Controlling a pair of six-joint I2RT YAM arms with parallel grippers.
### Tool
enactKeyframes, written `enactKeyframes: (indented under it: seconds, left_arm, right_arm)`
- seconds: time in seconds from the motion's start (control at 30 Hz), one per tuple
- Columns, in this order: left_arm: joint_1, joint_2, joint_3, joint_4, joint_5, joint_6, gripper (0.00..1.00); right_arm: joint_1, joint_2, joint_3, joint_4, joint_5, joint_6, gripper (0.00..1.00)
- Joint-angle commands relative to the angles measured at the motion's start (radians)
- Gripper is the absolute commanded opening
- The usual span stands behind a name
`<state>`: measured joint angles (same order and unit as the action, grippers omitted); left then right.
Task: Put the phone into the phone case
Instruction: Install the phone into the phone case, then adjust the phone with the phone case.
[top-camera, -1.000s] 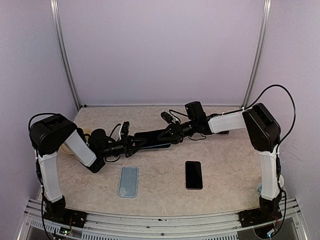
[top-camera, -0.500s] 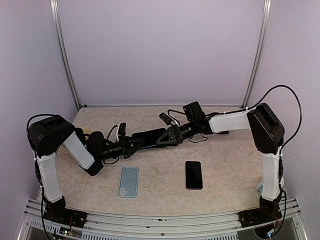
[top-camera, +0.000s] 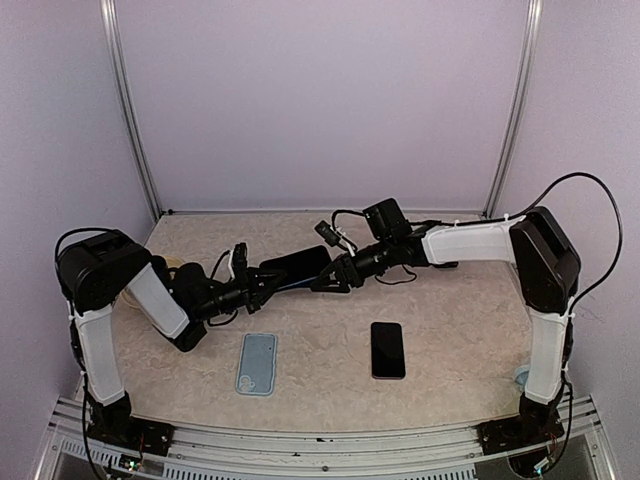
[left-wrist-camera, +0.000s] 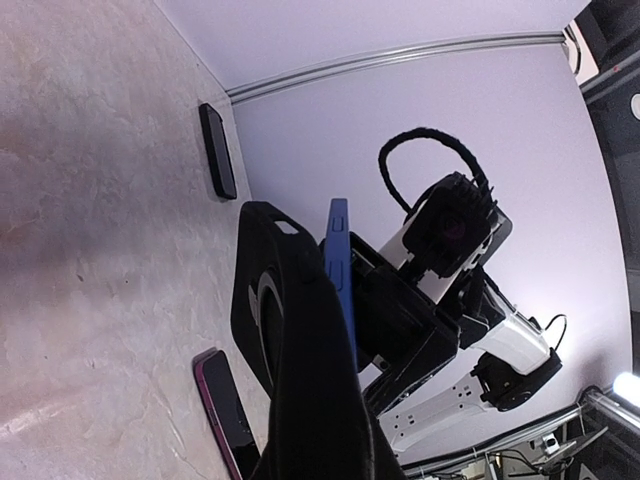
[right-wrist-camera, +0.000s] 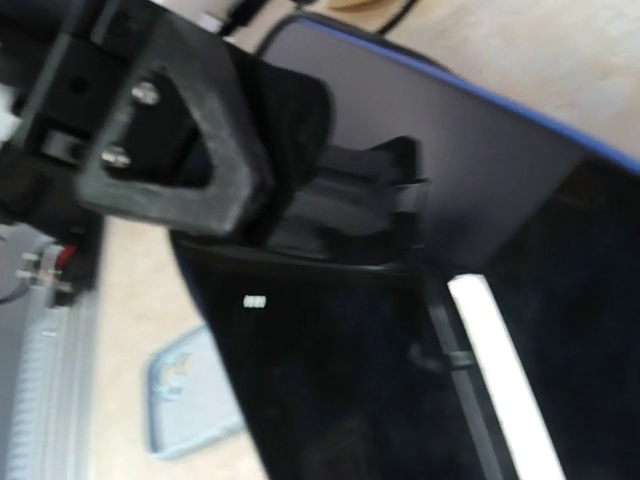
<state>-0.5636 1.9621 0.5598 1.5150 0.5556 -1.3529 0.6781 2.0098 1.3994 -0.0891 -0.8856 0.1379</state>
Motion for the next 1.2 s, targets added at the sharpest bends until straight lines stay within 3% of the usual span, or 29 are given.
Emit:
enactKeyframes:
  seconds: [0.0, 0.2, 0.4, 0.7, 0.97, 1.17]
  left_arm:
    - [-0.013, 0.002, 0.046, 0.145, -0.062, -0.04, 0.0]
    - [-0.015, -0.017, 0.04, 0.109, -0.081, -0.04, 0.0]
    - [-0.015, -0.073, 0.041, -0.03, -0.105, 0.014, 0.0]
    - [-0.015, -0.074, 0.045, -0.046, -0.103, 0.007, 0.0]
    - [-0.012, -0.074, 0.034, -0.071, -0.122, 0.005, 0.0]
    - [-0.01, -0.076, 0.035, -0.064, -0.122, -0.001, 0.0]
  right_arm:
    - [0.069, -0.002, 0.012, -0.038, 0.143, -0.121, 0.6]
    - [0.111, -0.04, -0.041, 0.008, 0.277, -0.238, 0.6]
    - [0.17, -0.128, -0.159, 0.121, 0.448, -0.385, 0.6]
    - [0.253, -0.158, -0.227, 0.265, 0.717, -0.517, 0.6]
    - [0.337, -0.187, -0.306, 0.428, 0.862, -0.647, 0.6]
    - [0.35, -0.191, -0.339, 0.476, 0.865, -0.679, 0.6]
